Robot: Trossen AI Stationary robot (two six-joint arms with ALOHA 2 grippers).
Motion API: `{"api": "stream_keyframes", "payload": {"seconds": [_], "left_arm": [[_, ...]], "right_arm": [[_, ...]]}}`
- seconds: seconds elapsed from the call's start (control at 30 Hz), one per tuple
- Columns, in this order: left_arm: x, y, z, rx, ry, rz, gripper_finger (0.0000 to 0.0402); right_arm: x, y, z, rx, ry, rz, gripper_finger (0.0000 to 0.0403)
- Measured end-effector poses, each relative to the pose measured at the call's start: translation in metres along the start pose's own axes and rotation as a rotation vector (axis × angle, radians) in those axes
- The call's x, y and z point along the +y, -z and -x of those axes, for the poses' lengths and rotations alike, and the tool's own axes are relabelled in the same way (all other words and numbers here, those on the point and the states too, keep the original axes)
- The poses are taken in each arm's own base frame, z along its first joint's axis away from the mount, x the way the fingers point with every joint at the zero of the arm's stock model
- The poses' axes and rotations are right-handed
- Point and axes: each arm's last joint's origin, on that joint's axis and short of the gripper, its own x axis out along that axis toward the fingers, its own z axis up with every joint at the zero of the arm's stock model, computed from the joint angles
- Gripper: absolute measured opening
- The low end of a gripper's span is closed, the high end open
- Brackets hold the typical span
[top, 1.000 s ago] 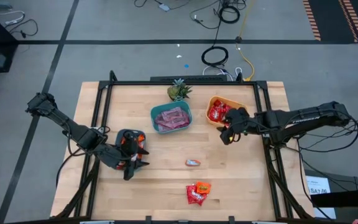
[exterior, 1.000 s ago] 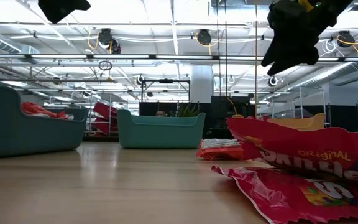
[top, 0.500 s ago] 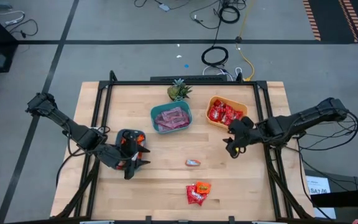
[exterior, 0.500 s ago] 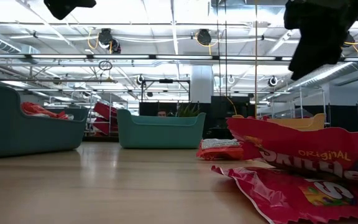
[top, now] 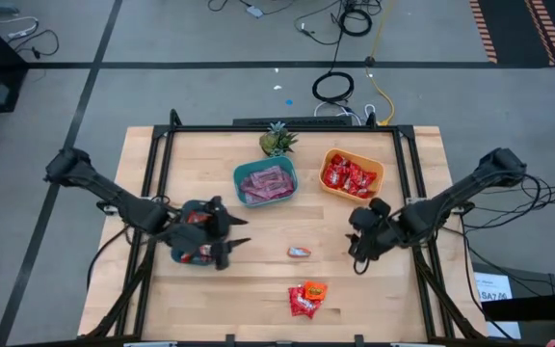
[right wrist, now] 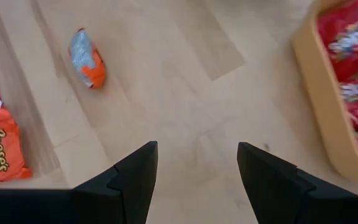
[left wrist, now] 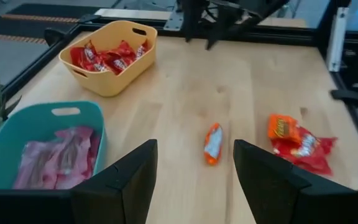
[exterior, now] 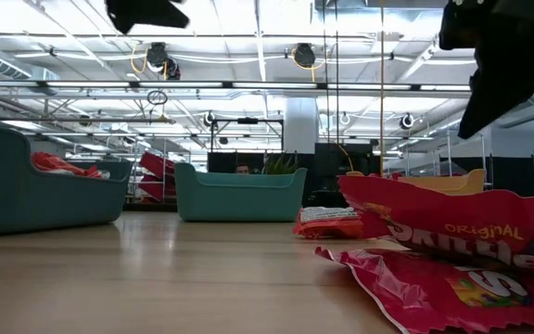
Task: Sort candy
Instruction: Put the orange chocolate into the blue bin
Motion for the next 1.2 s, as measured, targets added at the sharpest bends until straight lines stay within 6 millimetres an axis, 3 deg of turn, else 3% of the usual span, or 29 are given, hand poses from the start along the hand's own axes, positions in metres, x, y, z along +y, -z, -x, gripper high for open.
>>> {"api": "stream_keyframes", "payload": {"seconds": [0.4, 0.63, 0.83, 1.2], "left_arm": [[-0.008, 0.016, -0.084, -0.002, -0.037, 0.047, 0.0222], [-0.020, 0.004, -0.133, 0.068, 0.079, -0.049, 0.0221], [-0.025, -0.001, -0.171, 0.140, 0.073, -0.115, 0.0221], [-0.015, 0.026, -0.219, 0.305, 0.181, -0.108, 0.0222]], "right_arm": [[0.044, 0.033, -0.039, 0.039, 0.018, 0.132, 0.0212], [0.066, 0.061, -0.057, 0.065, 0.005, 0.131, 0.0212], [0.078, 0.082, -0.061, 0.070, -0.019, 0.090, 0.0212], [0.083, 0.096, -0.054, 0.069, -0.045, 0.021, 0.0212]]}}
